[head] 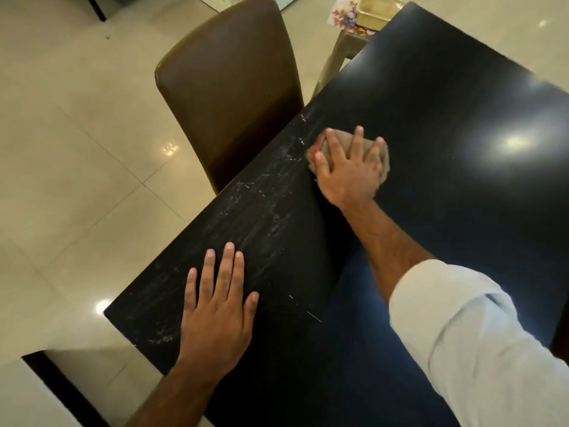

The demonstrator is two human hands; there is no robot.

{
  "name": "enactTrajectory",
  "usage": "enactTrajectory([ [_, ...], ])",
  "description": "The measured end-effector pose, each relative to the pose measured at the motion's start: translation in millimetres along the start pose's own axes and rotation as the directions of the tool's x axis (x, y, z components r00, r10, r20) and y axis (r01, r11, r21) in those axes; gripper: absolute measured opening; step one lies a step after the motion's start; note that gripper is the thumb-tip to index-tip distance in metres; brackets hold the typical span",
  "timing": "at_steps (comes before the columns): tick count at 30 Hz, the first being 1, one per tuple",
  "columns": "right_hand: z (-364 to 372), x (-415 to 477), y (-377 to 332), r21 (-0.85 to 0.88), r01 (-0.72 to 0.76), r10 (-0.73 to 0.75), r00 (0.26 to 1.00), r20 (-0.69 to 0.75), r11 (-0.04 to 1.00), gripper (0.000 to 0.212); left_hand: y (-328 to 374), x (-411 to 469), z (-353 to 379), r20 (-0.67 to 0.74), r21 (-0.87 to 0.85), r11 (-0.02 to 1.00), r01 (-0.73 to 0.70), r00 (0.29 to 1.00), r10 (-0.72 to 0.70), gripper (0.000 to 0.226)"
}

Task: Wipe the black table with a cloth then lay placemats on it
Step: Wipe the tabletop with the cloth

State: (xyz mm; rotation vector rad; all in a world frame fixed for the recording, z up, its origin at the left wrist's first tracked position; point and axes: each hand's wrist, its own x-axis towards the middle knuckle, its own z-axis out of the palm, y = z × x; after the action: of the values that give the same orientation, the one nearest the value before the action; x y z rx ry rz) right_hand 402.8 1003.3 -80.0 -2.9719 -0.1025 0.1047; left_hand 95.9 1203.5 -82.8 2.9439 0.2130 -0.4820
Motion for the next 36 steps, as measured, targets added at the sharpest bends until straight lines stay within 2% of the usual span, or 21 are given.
enactTrajectory([
  [3,4.8,-25.0,-38.2,-0.013,0.116,-0.115,0.993,0.026,0.993,0.068,0.9,9.6,-8.2,-0.009,0.007,1.0,-0.006,1.0,0.007,0.077],
  [5,1.6,-66.0,-34.4,-0.014,0.194,-0.193,0.979,0.067,0.981,0.068,1.3,33.9,-20.0,0.004,-0.015,1.0,-0.015,1.0,0.015,0.078],
  [7,-4.5,-103.4,-15.3,-0.006,0.209,-0.207,0.971,0.116,0.978,0.068,1.4,58.3,-28.9,0.01,-0.045,0.999,-0.023,1.0,0.024,0.079],
  [10,-13.1,-100.9,16.7,-0.013,0.077,-0.075,0.991,0.115,0.997,0.066,2.0,70.9,-31.5,-0.016,-0.054,0.998,-0.024,1.0,0.023,0.078],
  [13,-20.2,-23.3,25.7,0.019,-0.11,0.109,0.993,0.053,0.994,0.066,0.7,70.1,-26.0,-0.019,-0.043,0.999,-0.03,0.999,0.029,0.08],
  [16,-19.1,63.5,0.2,0.058,-0.137,0.133,0.989,0.066,0.989,0.069,-1.3,74.0,-24.4,-0.033,-0.023,0.999,-0.044,0.999,0.044,0.078],
  [18,-13.7,91.6,-30.6,0.05,-0.076,0.072,0.994,0.079,0.996,0.07,-1.0,73.5,-23.3,-0.041,-0.011,0.999,-0.05,0.998,0.05,0.077],
  [21,-6.3,78.8,-64.7,0.032,0.072,-0.075,0.993,0.096,0.997,0.069,0.1,71.7,-22.0,-0.036,-0.019,0.999,-0.047,0.998,0.047,0.077],
  [25,-4.1,-15.9,-54.1,0.022,0.275,-0.276,0.95,0.15,0.961,0.068,1.4,71.9,-27.9,0.009,-0.045,0.998,-0.037,0.999,0.037,0.078],
  [27,-8.4,-74.2,-30.7,0.015,0.319,-0.317,0.931,0.179,0.947,0.069,2.4,71.7,-31.8,0.017,-0.066,0.997,-0.03,0.999,0.031,0.079],
  [29,-12.9,-112.3,0.2,-0.014,0.291,-0.282,0.935,0.214,0.956,0.069,3.9,71.4,-34.3,0.013,-0.065,0.998,-0.02,1.0,0.021,0.08],
  [31,-17.5,-113.0,20.7,-0.046,0.212,-0.199,0.96,0.198,0.976,0.066,3.3,71.2,-34.4,0.017,-0.052,0.999,-0.011,1.0,0.012,0.081],
  [34,-18.3,-56.9,12.8,-0.031,0.048,-0.045,0.995,0.091,0.998,0.066,2.5,72.8,-35.8,0.035,-0.063,0.998,-0.01,0.999,0.012,0.083],
  [36,-16.6,-3.4,-13.4,0.022,0.015,-0.017,0.995,0.095,1.0,0.068,2.5,73.6,-35.7,0.03,-0.086,0.996,-0.012,0.999,0.015,0.079],
])
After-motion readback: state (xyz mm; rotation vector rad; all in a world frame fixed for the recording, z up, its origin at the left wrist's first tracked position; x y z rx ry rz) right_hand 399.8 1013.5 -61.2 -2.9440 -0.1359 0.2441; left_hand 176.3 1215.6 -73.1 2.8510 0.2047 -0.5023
